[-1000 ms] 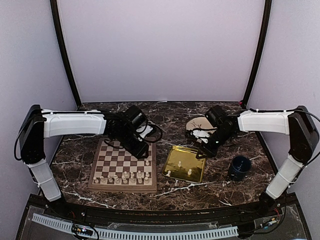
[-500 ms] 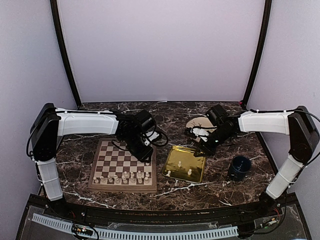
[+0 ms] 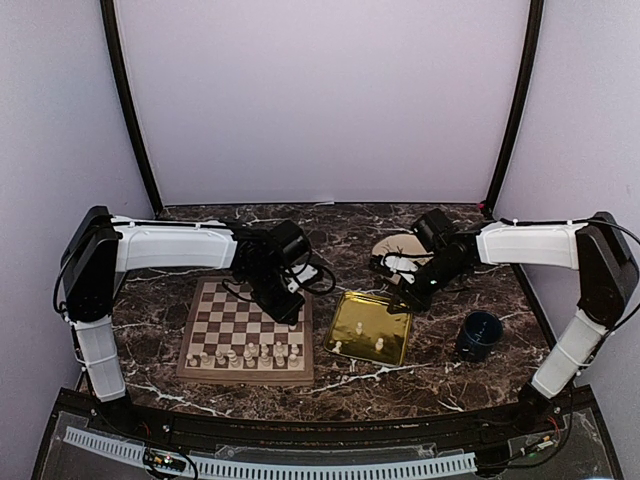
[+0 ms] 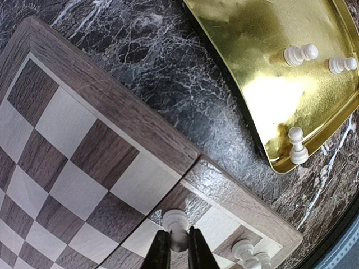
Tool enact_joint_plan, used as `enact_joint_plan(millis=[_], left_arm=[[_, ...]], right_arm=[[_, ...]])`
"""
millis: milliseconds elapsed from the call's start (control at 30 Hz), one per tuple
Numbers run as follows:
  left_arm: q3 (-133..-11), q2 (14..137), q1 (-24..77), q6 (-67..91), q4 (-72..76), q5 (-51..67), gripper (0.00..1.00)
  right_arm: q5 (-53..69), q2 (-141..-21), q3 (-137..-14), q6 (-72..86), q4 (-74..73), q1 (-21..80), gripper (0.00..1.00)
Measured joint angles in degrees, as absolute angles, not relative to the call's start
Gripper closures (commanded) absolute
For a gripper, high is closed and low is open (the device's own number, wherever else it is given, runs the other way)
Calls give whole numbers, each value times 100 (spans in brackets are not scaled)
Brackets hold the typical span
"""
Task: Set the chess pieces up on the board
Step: Pick up the pawn from the chessboard, then place the pawn on d2.
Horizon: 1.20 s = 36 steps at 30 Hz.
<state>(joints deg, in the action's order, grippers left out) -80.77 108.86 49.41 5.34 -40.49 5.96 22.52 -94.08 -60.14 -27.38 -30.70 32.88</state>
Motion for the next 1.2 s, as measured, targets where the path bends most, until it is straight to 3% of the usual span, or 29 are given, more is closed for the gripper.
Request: enact_joint_plan(millis=[367,767,1200], left_arm=[[-7990,10735,4939,545,-4209,464,95],[-6742,9238,4652,864,-4449,156,95],[-5902,8613,4471,1116,-4674,213,95]], right_arm=[[2255,-9430,-6055,-2757,-3076,3288,70],[2322,-9515,-6080,-2762,-3085,3288,70],[2403,-9636,-6134,-2779,-3142,3288,70]])
